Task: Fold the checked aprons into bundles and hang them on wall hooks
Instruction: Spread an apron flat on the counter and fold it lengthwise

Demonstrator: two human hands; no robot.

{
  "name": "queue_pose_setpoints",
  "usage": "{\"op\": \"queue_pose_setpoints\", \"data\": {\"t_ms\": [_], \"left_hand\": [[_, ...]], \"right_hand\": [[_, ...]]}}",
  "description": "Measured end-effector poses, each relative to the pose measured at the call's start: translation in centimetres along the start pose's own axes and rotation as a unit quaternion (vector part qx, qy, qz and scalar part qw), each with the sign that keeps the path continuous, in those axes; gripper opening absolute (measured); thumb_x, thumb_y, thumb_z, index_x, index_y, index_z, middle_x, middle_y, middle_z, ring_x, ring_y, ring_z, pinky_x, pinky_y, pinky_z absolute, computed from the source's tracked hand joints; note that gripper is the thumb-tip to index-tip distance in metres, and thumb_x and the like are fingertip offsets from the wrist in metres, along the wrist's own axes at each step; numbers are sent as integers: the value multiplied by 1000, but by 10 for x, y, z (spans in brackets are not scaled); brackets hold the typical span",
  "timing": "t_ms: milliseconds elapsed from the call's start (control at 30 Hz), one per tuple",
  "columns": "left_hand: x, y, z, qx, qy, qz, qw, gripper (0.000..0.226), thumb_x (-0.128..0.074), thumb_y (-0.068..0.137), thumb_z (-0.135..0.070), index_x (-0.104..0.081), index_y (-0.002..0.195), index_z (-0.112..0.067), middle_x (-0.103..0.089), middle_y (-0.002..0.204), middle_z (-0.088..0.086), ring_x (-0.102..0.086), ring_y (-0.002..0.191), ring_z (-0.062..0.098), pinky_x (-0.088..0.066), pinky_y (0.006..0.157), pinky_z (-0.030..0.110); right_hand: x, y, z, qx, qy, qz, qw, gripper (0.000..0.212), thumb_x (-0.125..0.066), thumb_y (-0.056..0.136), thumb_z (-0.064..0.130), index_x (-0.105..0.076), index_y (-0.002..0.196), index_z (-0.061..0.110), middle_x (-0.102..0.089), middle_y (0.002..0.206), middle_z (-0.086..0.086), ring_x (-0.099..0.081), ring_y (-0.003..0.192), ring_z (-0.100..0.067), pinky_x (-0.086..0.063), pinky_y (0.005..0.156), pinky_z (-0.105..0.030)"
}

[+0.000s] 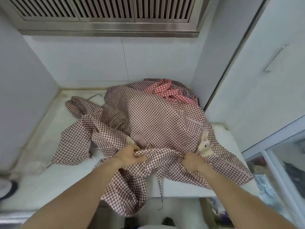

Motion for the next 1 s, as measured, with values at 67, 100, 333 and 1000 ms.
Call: {"op": "queue_pose_setpoints", "data": {"t_ms": [67,100,333,1000], "left_hand": [[-1,-10,5,-2,27,35,999,57,-72,83,-52,-61,130,-20,-60,123,-5,-55,112,11,-39,96,20],[3,-11,8,3,52,22,998,57,-70,84,-52,-61,131,-22,-59,124,-5,-55,113,13,-41,98,23],[59,-41,8,52,123,-381,915,33,-61,92,-41,-70,112,-16,-65,111,11,-53,112,32,-37,100,45],[38,-63,-78,-208,-61,-140,966,28,-60,92,-9,-68,117,-17,-70,115,-4,-63,105,13,-48,98,30]], "right_hand": [[7,-11,0,-11,48,38,998,51,-49,99,46,-57,130,6,-60,131,-12,-57,117,-28,-45,103,-34],[11,-13,1,-5,72,49,996,58,-52,96,51,-54,136,8,-57,137,-11,-55,121,-27,-43,108,-37],[47,-66,23,83,105,99,986,88,-89,58,57,-57,135,29,-60,128,15,-55,120,-12,-36,111,-32],[99,-130,102,193,-8,8,981,94,-91,65,36,-41,144,26,-51,138,13,-49,122,-8,-32,108,-26]]}}
Point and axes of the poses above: each hand's wrist, its own y-axis towards the middle knuckle, its own x-axis out of the back of the hand, z = x × y, the point moved 7 cm from there along y, towards the middle knuckle
